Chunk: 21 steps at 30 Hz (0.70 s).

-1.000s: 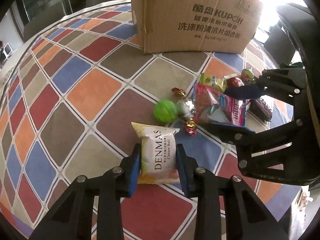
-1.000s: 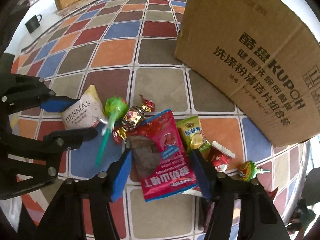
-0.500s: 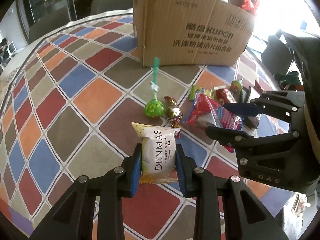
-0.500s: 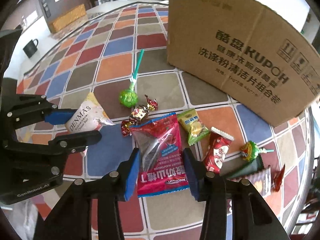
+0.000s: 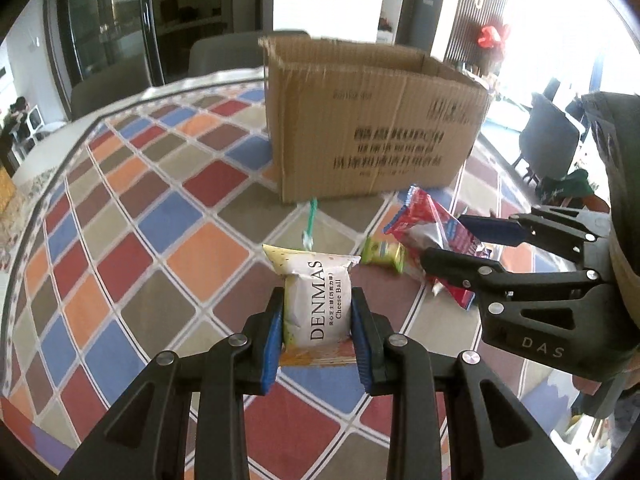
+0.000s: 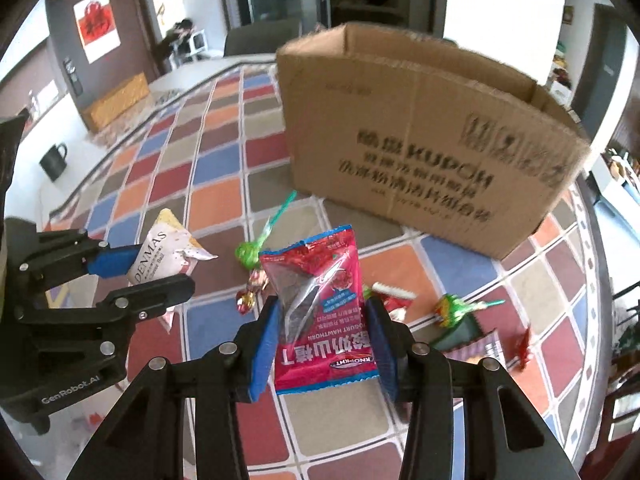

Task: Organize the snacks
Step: 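Carry both bags over the box and open both tools to release them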

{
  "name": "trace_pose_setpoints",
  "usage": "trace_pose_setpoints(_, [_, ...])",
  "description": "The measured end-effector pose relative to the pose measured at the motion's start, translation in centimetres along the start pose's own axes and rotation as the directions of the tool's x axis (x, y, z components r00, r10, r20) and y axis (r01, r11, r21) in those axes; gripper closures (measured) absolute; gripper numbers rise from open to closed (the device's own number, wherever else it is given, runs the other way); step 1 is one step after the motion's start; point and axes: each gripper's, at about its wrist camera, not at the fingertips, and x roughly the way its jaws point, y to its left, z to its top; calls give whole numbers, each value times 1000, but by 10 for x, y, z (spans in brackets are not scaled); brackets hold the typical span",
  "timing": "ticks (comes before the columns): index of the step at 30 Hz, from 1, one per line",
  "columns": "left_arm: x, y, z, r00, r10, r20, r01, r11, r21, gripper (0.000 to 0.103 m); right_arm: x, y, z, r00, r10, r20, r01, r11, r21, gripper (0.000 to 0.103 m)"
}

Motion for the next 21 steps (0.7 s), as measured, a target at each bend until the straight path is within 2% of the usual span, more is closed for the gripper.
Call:
trace_pose_setpoints(7, [-24, -7, 31, 996, -5, 94, 3, 1000, 15, 72, -30, -12, 18, 994, -27, 101, 22, 998, 55, 59])
trace_pose_setpoints(14, [-45, -16, 70, 980, -3, 197, -3, 1000, 30, 72, -56, -26, 40, 981, -45, 188, 24, 993, 113, 59])
trace_pose_setpoints(21, [-59, -22, 104, 966, -13, 258, 1, 999, 49, 72, -76, -41, 61, 964, -79, 255, 43, 989, 143, 59])
